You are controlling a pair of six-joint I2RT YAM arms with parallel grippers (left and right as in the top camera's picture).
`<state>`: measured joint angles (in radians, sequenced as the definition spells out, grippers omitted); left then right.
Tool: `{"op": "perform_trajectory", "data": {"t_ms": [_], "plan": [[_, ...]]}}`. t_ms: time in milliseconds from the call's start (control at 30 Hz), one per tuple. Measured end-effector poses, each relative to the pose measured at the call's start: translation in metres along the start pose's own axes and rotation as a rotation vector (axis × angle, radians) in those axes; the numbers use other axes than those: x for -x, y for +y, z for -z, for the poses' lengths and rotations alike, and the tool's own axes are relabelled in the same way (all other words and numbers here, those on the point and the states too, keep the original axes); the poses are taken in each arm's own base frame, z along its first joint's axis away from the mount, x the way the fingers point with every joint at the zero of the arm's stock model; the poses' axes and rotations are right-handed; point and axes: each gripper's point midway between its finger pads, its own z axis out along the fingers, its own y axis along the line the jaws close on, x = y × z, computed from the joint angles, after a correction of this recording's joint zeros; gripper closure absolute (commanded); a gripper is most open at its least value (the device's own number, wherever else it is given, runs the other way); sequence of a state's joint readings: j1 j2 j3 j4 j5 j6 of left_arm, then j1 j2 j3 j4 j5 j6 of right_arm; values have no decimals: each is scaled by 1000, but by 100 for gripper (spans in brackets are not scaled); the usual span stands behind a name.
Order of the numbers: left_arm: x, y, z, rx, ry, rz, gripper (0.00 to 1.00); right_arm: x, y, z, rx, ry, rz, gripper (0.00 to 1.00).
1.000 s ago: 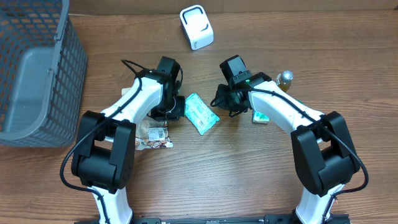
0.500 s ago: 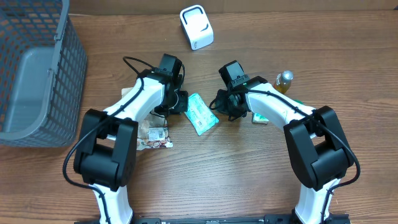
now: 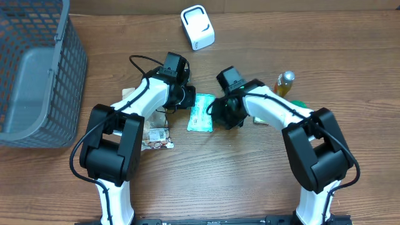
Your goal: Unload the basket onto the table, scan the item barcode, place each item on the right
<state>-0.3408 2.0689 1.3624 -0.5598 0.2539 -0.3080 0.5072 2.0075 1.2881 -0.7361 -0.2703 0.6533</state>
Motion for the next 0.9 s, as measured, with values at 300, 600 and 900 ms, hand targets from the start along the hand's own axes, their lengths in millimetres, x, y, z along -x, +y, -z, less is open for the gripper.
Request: {"op": "perform_trajectory", "data": {"t_ms": [300,600,900], "plan": [[-3,-20,-3,-124,27,-17,96,-47,33,-14,8,72,123,86],[-11,-23,11,-112,110,-16,96,-60,12,-7,-55,151,84,78],[0,-18,56,-20,171,17,93,-33,1,25,-33,71,86,26]]}}
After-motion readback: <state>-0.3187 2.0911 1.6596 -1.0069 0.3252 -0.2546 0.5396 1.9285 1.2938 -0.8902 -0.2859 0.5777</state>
